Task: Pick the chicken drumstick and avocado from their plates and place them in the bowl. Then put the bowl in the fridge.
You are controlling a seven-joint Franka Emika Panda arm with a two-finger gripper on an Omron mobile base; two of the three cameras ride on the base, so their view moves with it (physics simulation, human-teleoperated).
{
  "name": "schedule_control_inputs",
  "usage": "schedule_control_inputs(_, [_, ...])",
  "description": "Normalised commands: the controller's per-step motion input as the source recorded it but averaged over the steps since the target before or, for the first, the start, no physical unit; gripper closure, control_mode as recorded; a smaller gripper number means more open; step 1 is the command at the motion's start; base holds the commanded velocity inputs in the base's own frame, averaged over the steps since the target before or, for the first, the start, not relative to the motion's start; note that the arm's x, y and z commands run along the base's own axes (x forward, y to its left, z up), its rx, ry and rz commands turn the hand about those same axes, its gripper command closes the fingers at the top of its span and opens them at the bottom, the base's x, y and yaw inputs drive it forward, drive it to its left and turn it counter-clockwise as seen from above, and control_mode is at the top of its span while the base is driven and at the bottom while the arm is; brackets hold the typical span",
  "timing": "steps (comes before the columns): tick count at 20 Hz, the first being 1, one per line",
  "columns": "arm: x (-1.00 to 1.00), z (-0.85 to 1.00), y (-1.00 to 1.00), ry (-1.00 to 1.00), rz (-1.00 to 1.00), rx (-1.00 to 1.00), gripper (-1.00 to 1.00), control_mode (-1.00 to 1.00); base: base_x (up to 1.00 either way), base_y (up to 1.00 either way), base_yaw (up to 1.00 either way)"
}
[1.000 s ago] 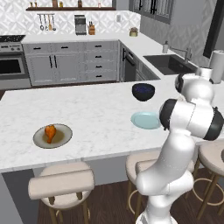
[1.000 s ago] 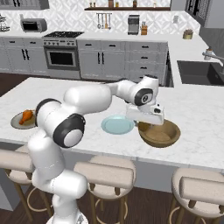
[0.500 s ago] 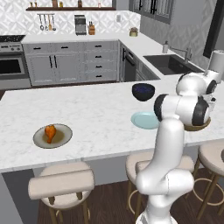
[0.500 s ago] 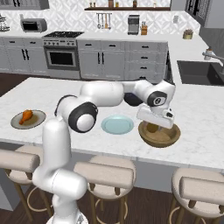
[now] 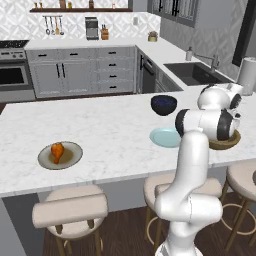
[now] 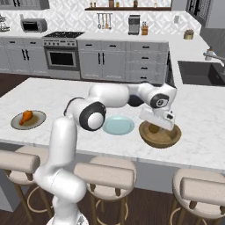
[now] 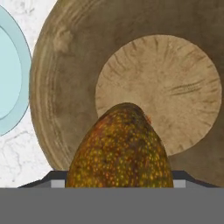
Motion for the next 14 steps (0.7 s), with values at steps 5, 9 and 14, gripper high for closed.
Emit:
schedule_control_inputs(5, [0.00, -0.41, 0.14, 0.00, -0.02, -0.05, 1.00, -1.00, 0.00, 0.00, 0.00])
schedule_control_inputs(9, [0.07, -0.31, 0.17, 0.00, -0.02, -0.08, -1.00, -1.00, 0.00, 0.00, 0.00])
schedule_control_inputs(14, [0.07, -0.05, 0.00, 0.00, 0.00, 0.00, -1.00, -1.00, 0.00, 0.00, 0.00])
